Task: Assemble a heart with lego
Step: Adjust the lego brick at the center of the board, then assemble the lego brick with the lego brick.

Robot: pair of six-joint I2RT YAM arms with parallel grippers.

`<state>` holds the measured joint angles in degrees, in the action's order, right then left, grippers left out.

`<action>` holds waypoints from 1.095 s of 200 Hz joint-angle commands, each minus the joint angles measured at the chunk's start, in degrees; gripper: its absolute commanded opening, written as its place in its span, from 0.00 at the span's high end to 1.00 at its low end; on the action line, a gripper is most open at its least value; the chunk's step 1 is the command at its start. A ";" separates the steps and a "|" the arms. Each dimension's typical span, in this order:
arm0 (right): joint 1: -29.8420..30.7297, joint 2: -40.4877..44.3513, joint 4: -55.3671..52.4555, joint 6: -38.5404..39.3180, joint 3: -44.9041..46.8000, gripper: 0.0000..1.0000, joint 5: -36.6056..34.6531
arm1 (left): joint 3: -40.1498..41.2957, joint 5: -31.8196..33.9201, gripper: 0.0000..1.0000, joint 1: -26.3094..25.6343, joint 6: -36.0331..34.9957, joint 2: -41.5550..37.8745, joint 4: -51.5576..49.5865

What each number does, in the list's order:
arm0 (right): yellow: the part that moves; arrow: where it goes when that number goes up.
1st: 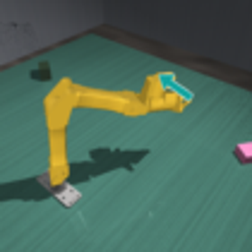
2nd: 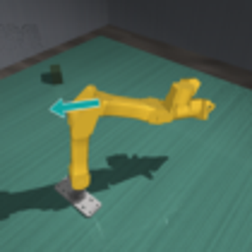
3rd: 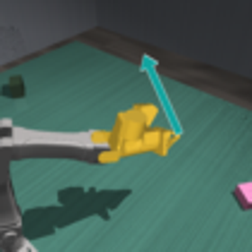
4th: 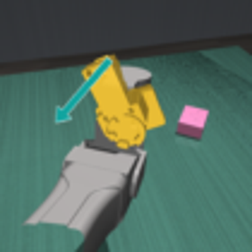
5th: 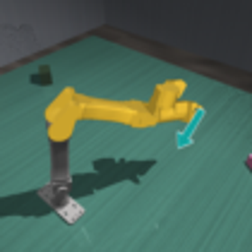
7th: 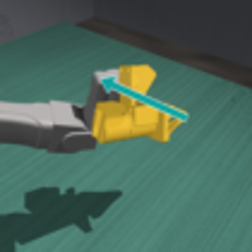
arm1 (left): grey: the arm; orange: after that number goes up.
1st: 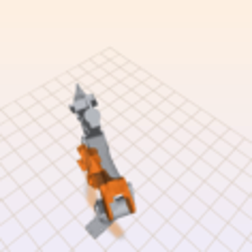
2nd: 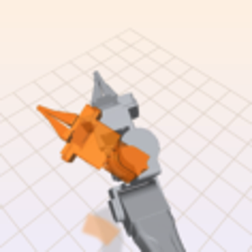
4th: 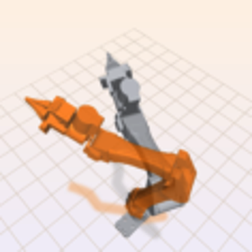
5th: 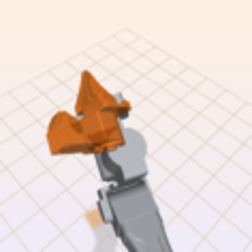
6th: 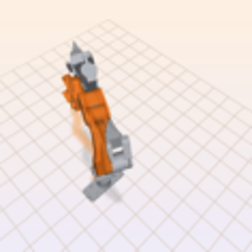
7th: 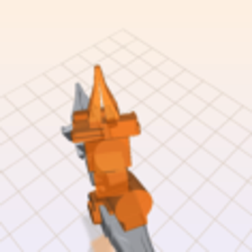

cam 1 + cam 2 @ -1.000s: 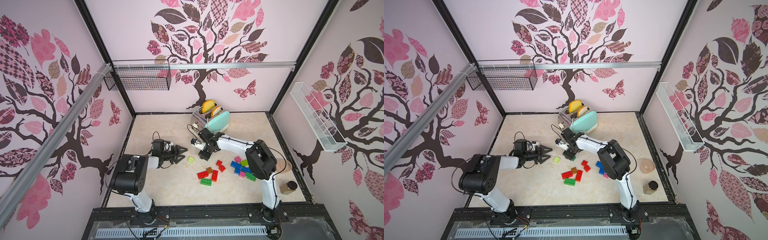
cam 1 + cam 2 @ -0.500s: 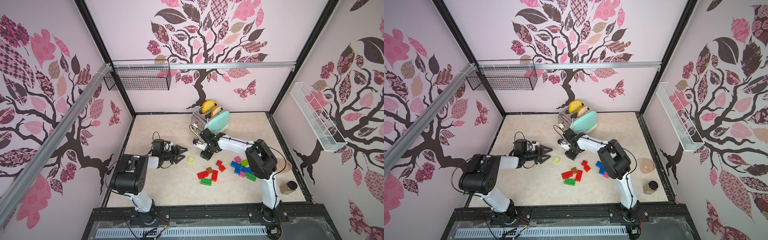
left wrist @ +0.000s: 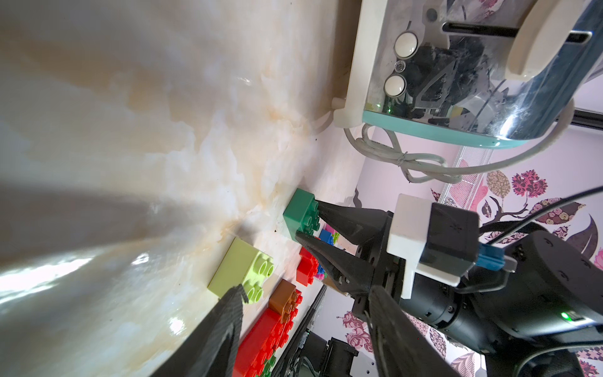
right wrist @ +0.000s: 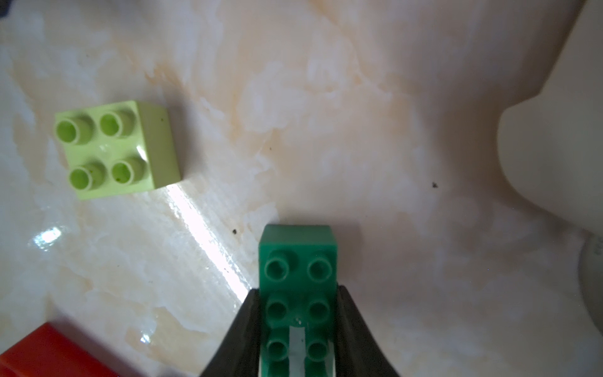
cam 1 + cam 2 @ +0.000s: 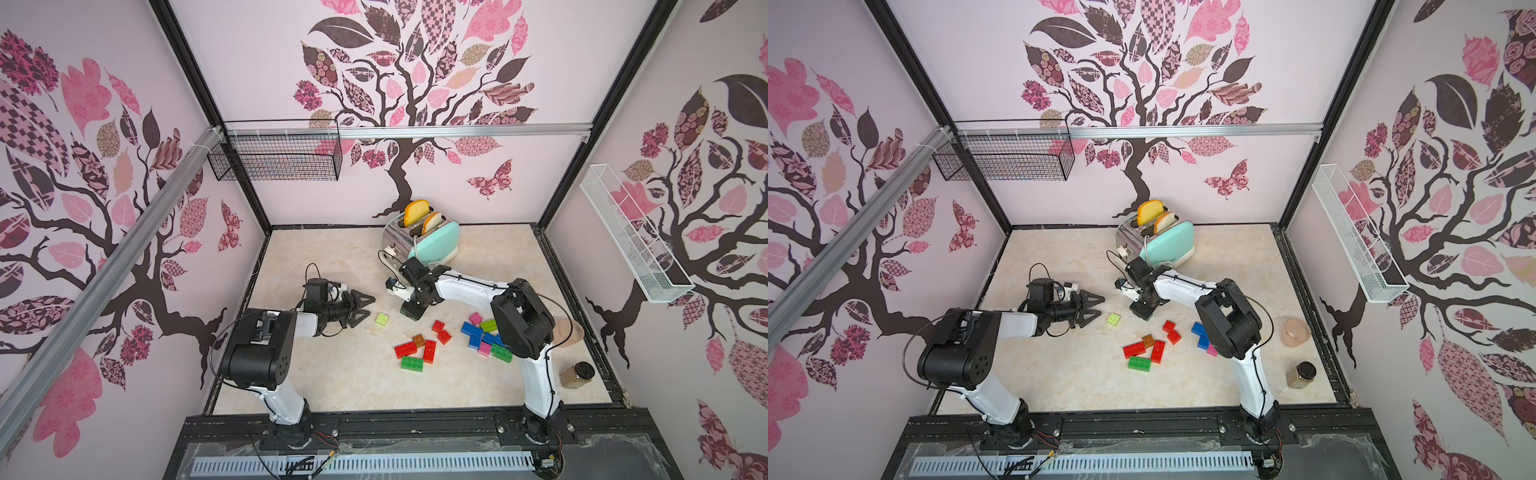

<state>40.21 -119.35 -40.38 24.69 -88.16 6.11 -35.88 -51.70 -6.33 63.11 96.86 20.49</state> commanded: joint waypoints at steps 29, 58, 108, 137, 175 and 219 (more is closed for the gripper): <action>2.71 3.74 -5.39 1.11 -6.18 0.73 5.74 | -1.19 0.42 0.36 -1.41 -0.91 0.98 1.10; 5.43 1.29 -7.24 1.84 -9.67 0.73 5.34 | -0.52 0.26 0.36 -1.53 0.25 1.59 2.95; 7.38 0.27 -5.37 0.84 -11.40 0.74 4.44 | 0.46 0.10 0.36 -0.73 0.22 0.47 2.64; 7.52 0.04 -5.02 0.89 -11.68 0.76 5.51 | 1.07 0.08 0.36 0.34 0.16 -0.34 2.33; 7.75 -1.22 -5.32 0.74 -12.82 0.77 5.93 | 1.25 -0.48 0.36 0.39 0.28 -0.52 2.95; 8.14 -2.64 -4.93 0.57 -13.62 0.78 6.28 | 1.45 -0.77 0.36 0.26 0.50 -0.55 3.31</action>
<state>47.86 -121.30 -45.50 25.74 -99.68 11.46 -35.05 -51.77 -5.93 63.61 97.49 22.24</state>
